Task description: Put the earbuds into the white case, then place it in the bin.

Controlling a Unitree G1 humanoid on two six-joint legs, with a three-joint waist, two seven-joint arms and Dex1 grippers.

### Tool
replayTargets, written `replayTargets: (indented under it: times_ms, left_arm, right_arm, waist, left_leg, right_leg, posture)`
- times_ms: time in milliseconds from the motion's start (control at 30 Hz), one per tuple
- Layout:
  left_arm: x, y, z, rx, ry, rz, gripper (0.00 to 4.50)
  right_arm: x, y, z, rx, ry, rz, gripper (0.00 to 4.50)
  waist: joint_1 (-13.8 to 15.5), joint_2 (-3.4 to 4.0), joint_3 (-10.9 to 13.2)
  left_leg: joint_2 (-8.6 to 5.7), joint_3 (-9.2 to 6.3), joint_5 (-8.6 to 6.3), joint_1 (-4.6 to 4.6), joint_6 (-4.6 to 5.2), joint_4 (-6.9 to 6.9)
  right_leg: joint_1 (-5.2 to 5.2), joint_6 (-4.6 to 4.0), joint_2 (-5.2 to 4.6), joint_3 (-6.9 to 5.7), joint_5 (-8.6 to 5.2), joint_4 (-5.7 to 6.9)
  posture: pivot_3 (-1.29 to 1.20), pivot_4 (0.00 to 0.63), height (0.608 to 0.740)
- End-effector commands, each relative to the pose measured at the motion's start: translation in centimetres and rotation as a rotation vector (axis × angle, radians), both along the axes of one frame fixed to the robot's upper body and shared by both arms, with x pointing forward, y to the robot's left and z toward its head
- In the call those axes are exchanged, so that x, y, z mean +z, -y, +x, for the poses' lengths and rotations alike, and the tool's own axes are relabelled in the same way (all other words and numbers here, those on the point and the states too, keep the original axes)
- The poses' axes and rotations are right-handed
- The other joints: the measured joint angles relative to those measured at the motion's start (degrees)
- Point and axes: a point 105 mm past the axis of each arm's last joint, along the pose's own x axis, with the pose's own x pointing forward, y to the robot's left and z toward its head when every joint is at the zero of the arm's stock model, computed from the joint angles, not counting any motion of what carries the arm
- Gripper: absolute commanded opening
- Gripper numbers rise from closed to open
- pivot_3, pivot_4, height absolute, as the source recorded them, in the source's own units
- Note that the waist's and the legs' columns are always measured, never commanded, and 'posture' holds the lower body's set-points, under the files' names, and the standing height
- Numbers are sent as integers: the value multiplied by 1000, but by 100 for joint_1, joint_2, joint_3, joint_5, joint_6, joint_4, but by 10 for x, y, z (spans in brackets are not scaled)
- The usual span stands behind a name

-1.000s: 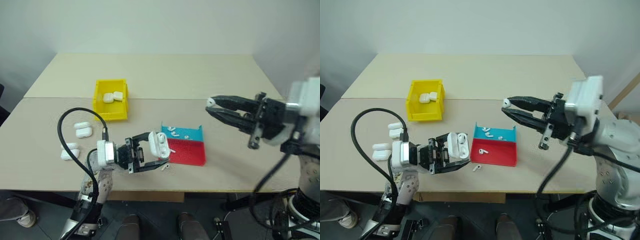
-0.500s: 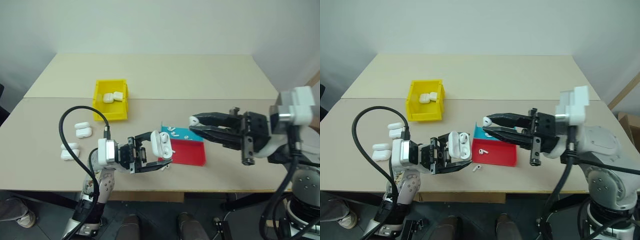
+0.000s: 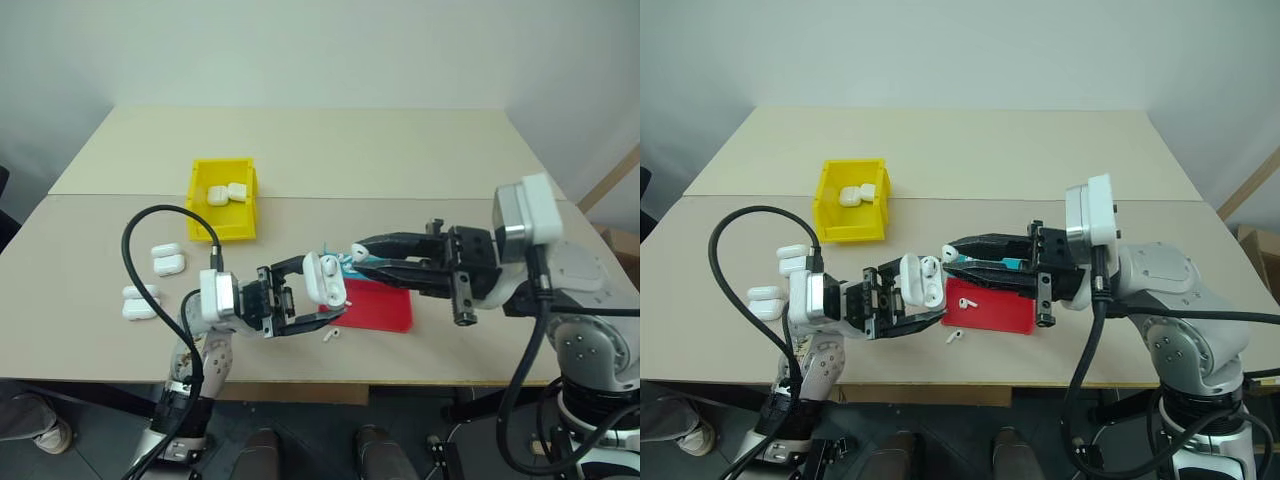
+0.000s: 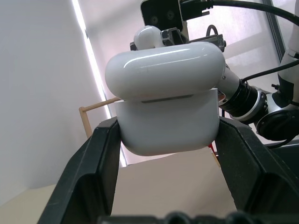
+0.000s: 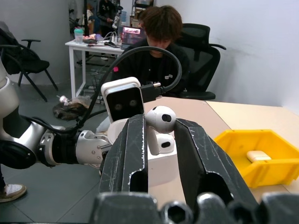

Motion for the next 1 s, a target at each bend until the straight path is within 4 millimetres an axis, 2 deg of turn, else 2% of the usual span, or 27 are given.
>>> replayTargets:
  times_ms: [33,1000]
  left_arm:
    - [7,0,1,6,42,-16,2768]
    - [8,2,6,13,69,-11,2768]
  right_arm:
    - [9,-4,-10,41,56,19,698]
    - [-17,-14,-1,32,41,-80,698]
  waist:
    - [-2,0,0]
    - [-2,0,0]
  left_leg:
    - [0,0,0,0,0,0]
    - [0,-1,0,-1,0,0]
  right_leg:
    - [0,0,0,0,0,0]
    - [-1,0,0,0,0,-1]
  posture:
    - [0,150,740]
    - [0,150,740]
